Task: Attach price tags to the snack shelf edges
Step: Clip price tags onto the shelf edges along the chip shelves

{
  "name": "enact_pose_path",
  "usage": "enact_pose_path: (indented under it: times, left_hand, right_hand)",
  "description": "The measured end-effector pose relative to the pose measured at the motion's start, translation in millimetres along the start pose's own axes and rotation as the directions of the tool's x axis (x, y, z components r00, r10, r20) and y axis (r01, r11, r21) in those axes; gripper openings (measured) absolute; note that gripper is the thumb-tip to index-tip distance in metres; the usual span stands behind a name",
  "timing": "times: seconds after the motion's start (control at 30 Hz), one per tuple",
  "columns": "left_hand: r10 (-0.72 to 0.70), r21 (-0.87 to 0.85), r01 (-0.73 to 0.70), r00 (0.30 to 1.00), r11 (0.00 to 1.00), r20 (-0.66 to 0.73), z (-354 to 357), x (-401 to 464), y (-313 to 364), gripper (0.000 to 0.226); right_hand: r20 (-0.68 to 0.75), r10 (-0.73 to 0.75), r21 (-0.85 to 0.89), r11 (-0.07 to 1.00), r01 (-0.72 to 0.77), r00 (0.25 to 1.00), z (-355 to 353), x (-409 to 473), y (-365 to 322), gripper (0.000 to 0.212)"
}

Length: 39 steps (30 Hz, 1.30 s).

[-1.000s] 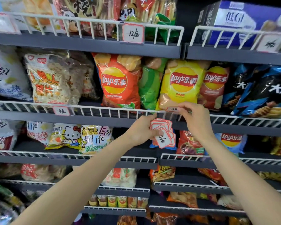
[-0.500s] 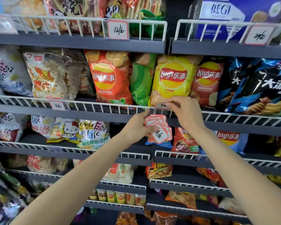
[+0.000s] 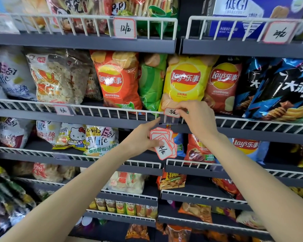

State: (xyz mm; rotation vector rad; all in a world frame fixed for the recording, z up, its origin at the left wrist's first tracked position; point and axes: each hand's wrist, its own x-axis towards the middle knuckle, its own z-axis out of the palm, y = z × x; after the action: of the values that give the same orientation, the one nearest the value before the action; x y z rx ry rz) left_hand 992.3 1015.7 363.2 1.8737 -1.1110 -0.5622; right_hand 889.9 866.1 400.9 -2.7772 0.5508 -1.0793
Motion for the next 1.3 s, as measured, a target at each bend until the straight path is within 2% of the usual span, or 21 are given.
enact_pose_path:
  times: [0.17,0.27,0.33,0.6,0.7,0.93,1.13,1.3]
  left_hand:
    - [0.008,0.082,-0.009,1.000,0.997,0.011,-4,0,-5,0.081]
    - [0.026,0.149,-0.029,0.999,0.988,0.020,-6,-2,-3,0.079]
    - [0.027,0.156,-0.030,0.999,0.987,0.022,-6,-2,-3,0.080]
    - [0.033,0.188,-0.038,0.999,0.981,0.033,-6,-1,-1,0.081]
    - [0.035,0.177,-0.039,0.999,0.983,0.025,-7,1,-1,0.081]
    - [0.040,0.175,-0.046,0.998,0.983,0.037,-9,-1,3,0.079]
    - [0.035,0.180,-0.041,0.999,0.983,0.034,-9,0,3,0.081]
    - [0.021,0.186,-0.030,0.999,0.982,0.049,-10,1,2,0.080]
  right_hand:
    - [-0.027,-0.093,-0.081,0.993,0.090,0.995,-4,1,-4,0.013]
    - [0.062,-0.134,-0.152,0.978,0.142,0.989,-2,4,-5,0.018]
    - [0.106,-0.111,-0.145,0.981,0.126,0.988,3,5,-4,0.021]
    - [0.042,-0.025,-0.136,0.990,0.031,0.999,13,-7,-7,0.015]
    - [0.054,-0.043,-0.164,0.985,0.051,0.998,14,-6,-10,0.006]
    - [0.046,-0.074,-0.285,0.955,0.084,0.996,20,-7,-10,0.014]
    - [0.082,-0.121,-0.316,0.938,0.141,0.989,18,-10,-12,0.022]
    - [0.104,-0.084,-0.389,0.914,0.118,0.991,17,-11,-13,0.016]
